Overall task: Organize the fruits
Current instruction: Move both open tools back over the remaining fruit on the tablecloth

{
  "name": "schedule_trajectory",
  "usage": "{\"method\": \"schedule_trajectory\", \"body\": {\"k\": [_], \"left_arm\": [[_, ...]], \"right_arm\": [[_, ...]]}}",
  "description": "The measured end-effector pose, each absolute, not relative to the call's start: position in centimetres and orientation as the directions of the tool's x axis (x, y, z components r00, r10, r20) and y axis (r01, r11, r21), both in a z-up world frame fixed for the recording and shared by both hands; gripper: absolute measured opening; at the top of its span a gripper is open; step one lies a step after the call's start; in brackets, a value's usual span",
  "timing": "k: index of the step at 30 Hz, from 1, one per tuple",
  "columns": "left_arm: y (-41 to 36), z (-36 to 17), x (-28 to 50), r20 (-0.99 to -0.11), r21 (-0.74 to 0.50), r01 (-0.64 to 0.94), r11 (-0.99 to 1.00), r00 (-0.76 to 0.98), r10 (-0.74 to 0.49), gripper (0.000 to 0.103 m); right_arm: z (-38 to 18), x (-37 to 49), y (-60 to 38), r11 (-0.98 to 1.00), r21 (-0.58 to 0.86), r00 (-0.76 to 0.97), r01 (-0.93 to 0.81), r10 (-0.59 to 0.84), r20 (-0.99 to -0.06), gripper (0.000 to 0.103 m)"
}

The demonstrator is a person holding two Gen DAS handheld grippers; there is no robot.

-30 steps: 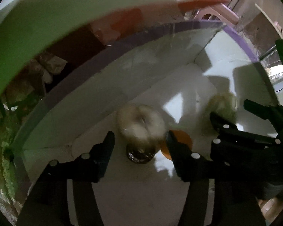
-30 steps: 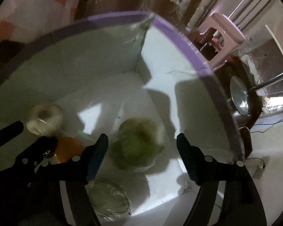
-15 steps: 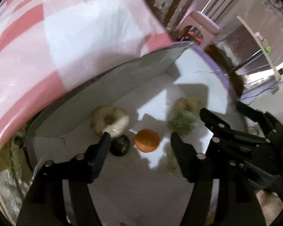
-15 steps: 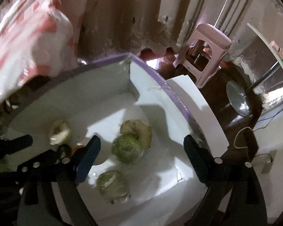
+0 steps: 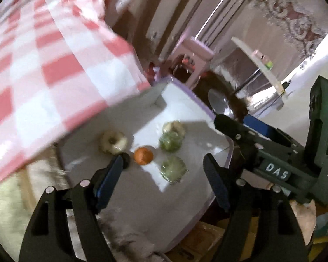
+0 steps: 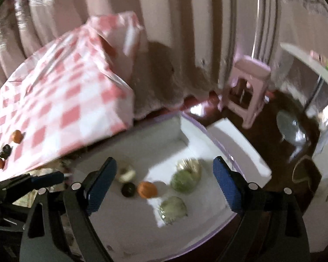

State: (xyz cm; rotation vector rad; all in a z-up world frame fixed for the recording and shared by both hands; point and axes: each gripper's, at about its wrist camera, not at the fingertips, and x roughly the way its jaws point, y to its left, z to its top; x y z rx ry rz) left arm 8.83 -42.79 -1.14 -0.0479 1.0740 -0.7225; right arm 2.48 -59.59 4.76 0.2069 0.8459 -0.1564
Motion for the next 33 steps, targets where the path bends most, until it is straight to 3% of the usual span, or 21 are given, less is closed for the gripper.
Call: {"method": "schedule_trajectory", "body": {"k": [5,11,23,33], "left_arm": [[-37.5,2.8,8.4,-0.719,-0.31,0.519,0.796,0.42,-0.554,0.076],[-29.1,4.6,8.4,-0.681,-0.239,0.413,0.879,0.574,-0.455,0.077],[-9.3,4.0,7.5,-0.667,-0.365,0.033,0.93,0.688,-0.286,0.075],[-1.9,2.2,7.8,-0.708,-0.394,-0.113,0.912,0.67,-0.223,0.063]], "right_arm": [[7.5,2.8,-56.4,0.98,0.14,0.711,0.142,-0.002,-0.703,0.087],[7.5,4.2,-51.2,0.982,0.189,0.708,0.014,0.123,-0.695,0.087],[6.9,6.7,-39.7,0.958,0.185,0.638,-0.22,0.285,-0.716,0.087],[6.4,8.5,-31.9,0.919,0.19,0.589,-0.346,0.37,-0.719,0.087]]}}
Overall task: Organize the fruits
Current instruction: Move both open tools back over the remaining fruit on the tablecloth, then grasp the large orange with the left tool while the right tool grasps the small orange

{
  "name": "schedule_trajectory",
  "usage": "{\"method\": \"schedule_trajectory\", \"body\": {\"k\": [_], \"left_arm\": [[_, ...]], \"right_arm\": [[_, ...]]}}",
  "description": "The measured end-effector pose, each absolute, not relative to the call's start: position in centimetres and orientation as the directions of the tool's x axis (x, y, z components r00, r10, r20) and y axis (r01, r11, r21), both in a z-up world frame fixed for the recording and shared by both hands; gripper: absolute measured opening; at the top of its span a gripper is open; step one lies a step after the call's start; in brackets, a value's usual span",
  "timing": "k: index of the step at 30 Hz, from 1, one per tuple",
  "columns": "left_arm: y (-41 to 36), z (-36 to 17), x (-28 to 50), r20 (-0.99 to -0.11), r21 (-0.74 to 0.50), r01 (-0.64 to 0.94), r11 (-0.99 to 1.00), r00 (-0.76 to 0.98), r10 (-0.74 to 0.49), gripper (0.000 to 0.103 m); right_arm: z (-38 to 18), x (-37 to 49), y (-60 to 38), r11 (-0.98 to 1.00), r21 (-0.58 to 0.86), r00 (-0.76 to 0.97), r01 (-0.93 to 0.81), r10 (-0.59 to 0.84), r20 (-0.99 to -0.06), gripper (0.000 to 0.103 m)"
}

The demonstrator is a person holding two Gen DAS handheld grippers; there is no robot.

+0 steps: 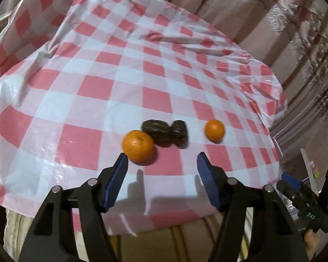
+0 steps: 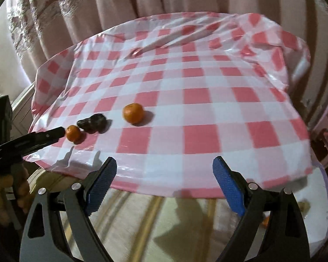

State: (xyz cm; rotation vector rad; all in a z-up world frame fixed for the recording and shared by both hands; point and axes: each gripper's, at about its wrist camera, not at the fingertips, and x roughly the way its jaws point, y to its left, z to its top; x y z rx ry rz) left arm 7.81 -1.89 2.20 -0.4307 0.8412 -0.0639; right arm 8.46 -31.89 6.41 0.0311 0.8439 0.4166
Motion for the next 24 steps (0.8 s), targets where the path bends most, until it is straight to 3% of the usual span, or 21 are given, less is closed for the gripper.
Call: {"method": "schedule_trajectory", "body": {"k": [13,17,24], "left_arm": [[-0.6,0.2,10.5,-0.746,-0.383,-0.15,0.911,0.632,-0.21,0.05],[-0.4,-0.2,10.8,-0.749,-0.376,-0.16,0.913,0.632,-0.198,0.038],[-0.4,-0.3,10.5,-0.739,-0.375,-0.157,0.914,0.645,-0.193,0.037]], "right_arm": [[5.3,11.6,-26.2,0.913,0.105,0.61,-0.394,0.345,-0.713,0.087],[5.1,12.4,-25.2,0.914,0.085,0.623,-0.396,0.335,-0.706,0.087],[4.5,14.0,-23.4,0.915,0.035,0.641,-0.401,0.308,-0.704,0.087]]}}
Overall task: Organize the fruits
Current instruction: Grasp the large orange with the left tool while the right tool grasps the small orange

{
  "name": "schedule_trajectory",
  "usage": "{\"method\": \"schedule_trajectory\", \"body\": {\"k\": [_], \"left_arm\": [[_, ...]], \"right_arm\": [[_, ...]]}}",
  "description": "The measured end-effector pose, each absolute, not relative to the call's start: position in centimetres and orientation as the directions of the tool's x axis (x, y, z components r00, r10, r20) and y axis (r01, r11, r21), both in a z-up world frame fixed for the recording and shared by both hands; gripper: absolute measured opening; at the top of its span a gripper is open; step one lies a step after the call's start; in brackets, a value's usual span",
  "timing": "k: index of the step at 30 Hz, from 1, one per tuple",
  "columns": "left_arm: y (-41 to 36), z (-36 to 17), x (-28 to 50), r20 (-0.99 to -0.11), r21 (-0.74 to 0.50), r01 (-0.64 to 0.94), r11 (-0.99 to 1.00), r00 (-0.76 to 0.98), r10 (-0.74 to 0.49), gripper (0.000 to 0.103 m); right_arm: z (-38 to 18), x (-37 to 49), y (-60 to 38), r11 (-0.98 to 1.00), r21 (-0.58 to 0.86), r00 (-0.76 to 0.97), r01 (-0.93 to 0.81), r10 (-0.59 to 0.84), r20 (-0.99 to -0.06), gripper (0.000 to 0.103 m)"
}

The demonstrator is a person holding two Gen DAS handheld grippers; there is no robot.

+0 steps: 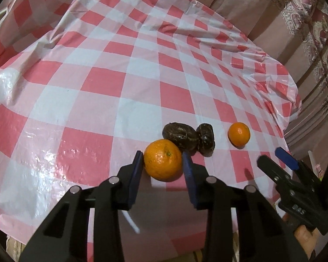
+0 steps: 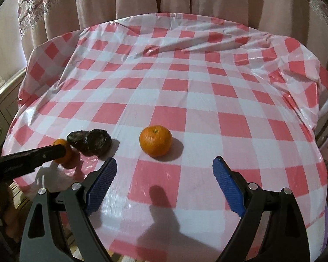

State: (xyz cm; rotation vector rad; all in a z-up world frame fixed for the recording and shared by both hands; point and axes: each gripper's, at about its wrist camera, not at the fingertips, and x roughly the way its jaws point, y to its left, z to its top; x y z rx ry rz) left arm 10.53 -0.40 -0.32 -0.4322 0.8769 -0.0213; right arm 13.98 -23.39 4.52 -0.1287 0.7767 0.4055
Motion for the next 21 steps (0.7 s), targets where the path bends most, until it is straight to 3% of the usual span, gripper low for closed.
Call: {"method": "schedule_trajectory", "body": {"k": [9,21], "left_arm": [[-0.7,-0.2,10.3,-0.737,-0.362,-0.156,0.919,0.652,-0.179,0.036],[-0.7,-0.1,10.1,-0.736,-0.361,-0.161,0.919,0.655,-0.174,0.036]], "right_arm": [[3.7,16.2,-21.7,0.915,0.005,0.635,-0.403,0.283,-0.719,0.085],[2.8,17.7,-20.3,0.905,-0.005,0.611,-0.425,0.283,-0.74,0.055]]}}
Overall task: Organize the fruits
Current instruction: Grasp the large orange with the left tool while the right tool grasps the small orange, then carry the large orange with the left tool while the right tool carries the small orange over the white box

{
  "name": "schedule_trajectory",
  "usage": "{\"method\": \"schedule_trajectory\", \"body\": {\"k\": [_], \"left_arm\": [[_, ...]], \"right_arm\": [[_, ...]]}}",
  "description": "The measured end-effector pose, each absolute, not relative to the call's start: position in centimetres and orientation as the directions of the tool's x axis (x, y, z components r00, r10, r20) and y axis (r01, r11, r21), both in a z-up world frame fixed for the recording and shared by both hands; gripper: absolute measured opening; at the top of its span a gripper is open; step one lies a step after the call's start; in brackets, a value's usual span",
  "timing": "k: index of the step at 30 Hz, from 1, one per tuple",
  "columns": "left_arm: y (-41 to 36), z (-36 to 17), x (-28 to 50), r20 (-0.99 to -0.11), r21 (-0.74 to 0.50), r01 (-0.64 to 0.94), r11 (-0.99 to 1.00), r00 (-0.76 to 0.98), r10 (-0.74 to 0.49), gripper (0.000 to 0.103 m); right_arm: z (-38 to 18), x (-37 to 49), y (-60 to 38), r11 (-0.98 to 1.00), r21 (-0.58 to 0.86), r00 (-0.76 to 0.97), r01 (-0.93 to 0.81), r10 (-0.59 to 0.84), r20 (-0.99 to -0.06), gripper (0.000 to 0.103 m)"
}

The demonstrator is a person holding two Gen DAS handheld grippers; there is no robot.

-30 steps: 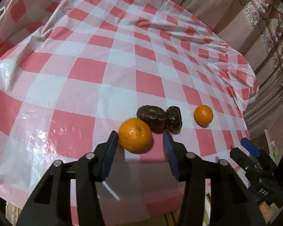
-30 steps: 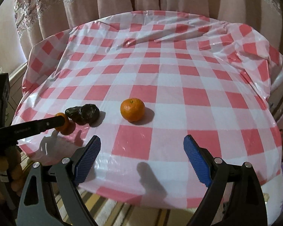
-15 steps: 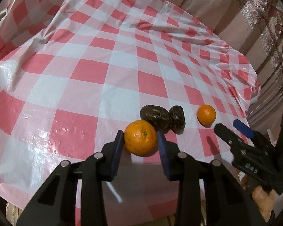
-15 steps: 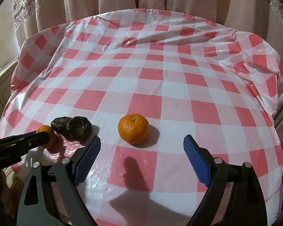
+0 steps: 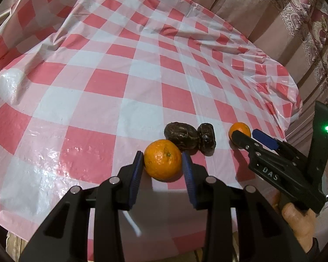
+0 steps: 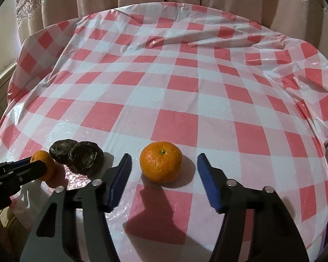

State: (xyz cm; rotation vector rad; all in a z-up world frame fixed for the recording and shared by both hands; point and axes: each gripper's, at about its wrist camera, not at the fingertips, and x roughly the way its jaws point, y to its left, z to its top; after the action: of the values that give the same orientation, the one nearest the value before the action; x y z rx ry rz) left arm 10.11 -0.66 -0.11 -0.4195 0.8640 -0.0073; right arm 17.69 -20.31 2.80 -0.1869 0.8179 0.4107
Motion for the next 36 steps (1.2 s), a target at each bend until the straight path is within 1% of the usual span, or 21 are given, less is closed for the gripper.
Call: {"method": "schedule_trajectory", "body": {"k": [2,3,23,36], "left_arm": [[-0.7,-0.1,10.1,-0.736,-0.361,-0.162,0.918,0.655,-0.173,0.036],[-0.7,-0.1,10.1,-0.736,-0.361,-0.162,0.919,0.655,-0.173,0.036],[-2.1,1.3,9.0,-0.72,-0.318,-0.132,0.939,0.678,-0.149,0.036],[-5.2,3.0,8.8,-0.711,-0.294,-0.05,0.955,0.679,-0.183,0.036]], "right_arm": [[2.6,17.8,-20.1,0.901,-0.005,0.602,-0.433,0.285,-0.746,0.044],[2.5,17.9,-20.1,0.9,-0.005,0.598,-0.436,0.285,-0.749,0.042],[3.9,14.8,-22.5,0.905,0.016,0.627,-0.425,0.307,-0.716,0.042],[5.0,13.2,-25.7,0.917,0.072,0.628,-0.392,0.324,-0.708,0.042]]}}
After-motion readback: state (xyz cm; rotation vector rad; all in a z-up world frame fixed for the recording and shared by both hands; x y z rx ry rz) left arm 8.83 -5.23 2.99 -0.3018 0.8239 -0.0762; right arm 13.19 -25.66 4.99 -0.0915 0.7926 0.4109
